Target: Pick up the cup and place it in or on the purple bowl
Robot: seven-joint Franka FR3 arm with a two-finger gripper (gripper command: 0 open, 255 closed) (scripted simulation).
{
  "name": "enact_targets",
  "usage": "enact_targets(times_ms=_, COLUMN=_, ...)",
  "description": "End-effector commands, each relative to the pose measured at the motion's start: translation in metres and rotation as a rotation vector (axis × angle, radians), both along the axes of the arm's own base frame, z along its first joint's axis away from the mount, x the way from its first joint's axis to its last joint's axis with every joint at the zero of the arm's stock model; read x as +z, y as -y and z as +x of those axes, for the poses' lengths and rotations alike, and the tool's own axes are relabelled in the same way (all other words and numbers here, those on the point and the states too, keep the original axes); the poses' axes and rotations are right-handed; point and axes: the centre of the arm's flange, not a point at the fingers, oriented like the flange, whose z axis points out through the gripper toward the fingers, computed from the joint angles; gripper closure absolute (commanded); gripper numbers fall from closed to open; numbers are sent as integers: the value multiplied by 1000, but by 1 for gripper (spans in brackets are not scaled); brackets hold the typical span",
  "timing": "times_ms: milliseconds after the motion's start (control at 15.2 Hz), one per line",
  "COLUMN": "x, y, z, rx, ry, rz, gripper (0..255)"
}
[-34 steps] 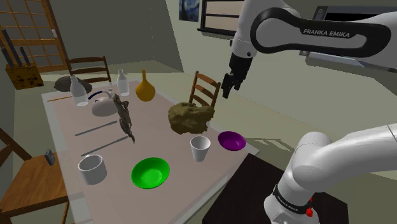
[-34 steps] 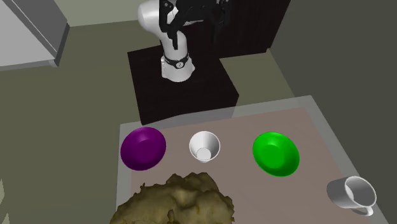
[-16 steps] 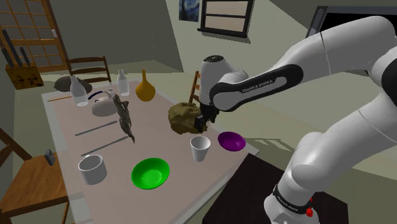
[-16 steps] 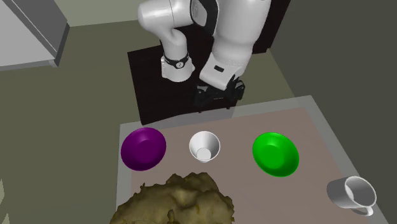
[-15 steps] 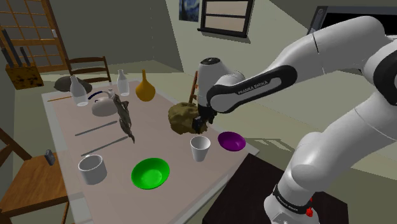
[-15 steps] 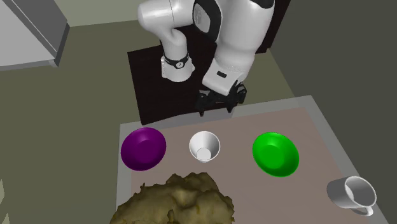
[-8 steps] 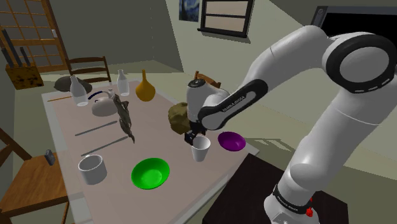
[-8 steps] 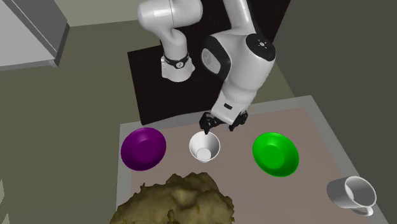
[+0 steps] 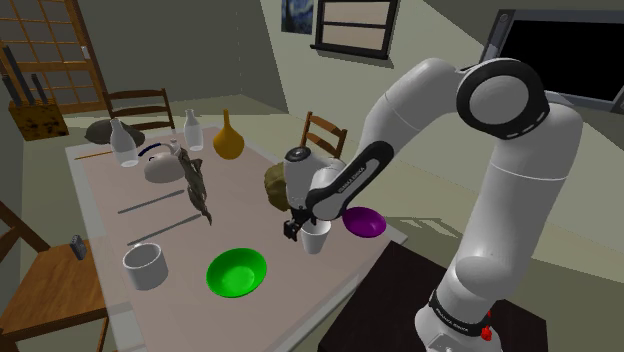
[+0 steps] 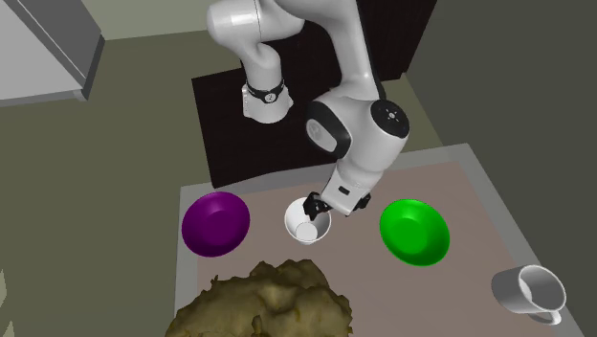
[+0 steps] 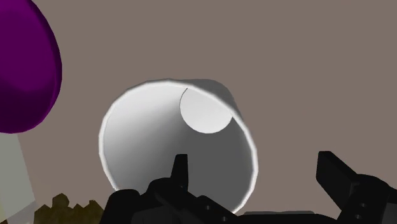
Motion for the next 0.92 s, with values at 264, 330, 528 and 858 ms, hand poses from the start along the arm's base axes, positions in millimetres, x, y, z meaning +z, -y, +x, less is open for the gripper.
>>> enact_targets(times_ms=264, x=-24, y=5, z=1, rx=0, ry=0, rz=0, gripper=0)
enact_targets(times_ms=330, x=-24, y=5, z=1, rx=0, ry=0, rz=0, gripper=0)
enact_targets(times_ms=528, x=-24, y=5, z=1, rx=0, ry=0, rz=0, gripper=0)
enact_targets(times_ms=858, x=-24, y=5, z=1, rx=0, ry=0, rz=0, gripper=255)
